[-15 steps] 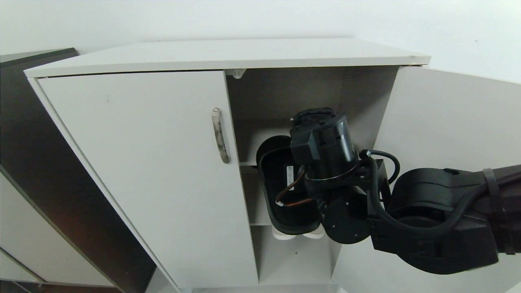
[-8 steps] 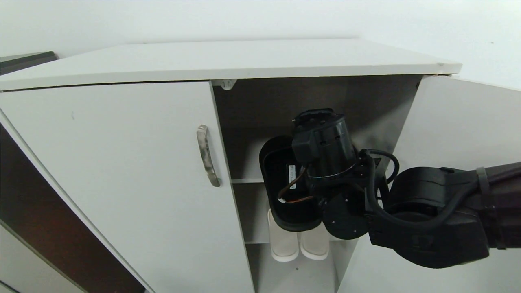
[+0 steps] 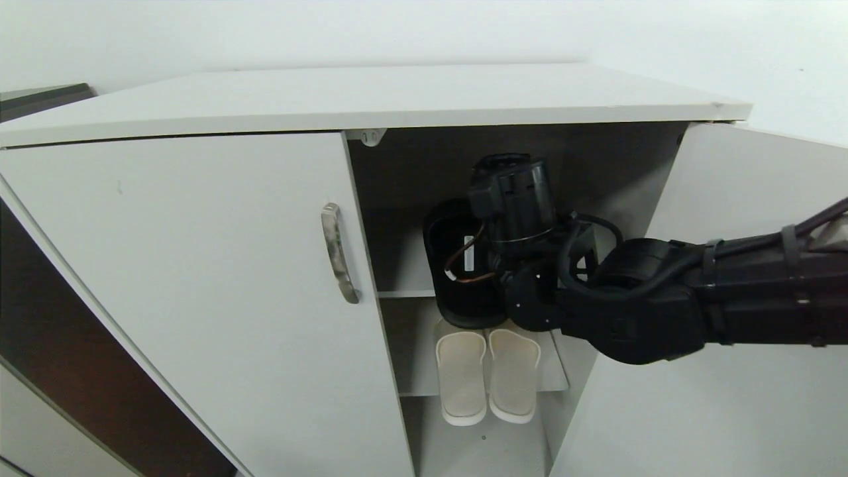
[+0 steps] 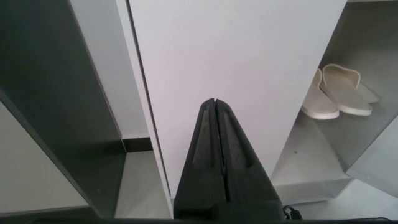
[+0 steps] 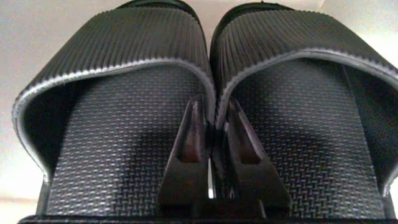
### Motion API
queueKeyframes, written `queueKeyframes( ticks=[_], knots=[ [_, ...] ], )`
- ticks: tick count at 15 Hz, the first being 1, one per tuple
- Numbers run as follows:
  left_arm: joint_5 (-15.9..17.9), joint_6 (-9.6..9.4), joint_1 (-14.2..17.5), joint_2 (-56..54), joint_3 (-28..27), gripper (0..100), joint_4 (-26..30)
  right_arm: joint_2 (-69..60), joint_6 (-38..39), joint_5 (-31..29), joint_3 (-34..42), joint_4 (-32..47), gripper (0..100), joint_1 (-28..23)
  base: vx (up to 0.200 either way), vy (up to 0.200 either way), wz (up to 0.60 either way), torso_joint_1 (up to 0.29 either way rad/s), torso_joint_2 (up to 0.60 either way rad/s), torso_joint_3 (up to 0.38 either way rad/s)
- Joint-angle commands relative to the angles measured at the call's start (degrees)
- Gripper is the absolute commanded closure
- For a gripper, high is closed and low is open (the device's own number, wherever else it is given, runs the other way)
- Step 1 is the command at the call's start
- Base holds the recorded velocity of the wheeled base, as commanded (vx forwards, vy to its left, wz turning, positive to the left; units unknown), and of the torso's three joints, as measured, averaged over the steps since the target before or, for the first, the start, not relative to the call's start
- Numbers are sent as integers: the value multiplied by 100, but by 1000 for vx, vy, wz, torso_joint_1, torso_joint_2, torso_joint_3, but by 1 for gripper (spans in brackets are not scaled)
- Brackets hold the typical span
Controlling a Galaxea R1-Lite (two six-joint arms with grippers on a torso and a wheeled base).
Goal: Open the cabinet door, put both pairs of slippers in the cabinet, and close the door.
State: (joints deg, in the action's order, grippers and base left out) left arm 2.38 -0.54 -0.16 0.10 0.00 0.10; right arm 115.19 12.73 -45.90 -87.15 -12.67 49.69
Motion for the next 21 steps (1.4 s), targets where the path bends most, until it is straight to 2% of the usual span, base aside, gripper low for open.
queueKeyframes(
  ticks=[1,7,16,17,21],
  knots=[
    [0,1,-2,-1,0,100,-1,408,-51,11,-382,10,100,-188,0,0,0,0,0,0],
    [-9,1,-2,-1,0,100,-1,742,-60,178,-1173,440,100,-443,0,0,0,0,0,0],
    [-9,1,-2,-1,0,100,-1,847,-60,186,-1243,458,100,-451,0,0,0,0,0,0],
    [0,1,-2,-1,0,100,-1,847,-60,186,-1243,458,0,-451,0,0,0,0,0,0],
    [0,1,-2,-1,0,100,-1,672,-25,178,-1120,607,0,-381,0,0,0,0,0,0]
  ],
)
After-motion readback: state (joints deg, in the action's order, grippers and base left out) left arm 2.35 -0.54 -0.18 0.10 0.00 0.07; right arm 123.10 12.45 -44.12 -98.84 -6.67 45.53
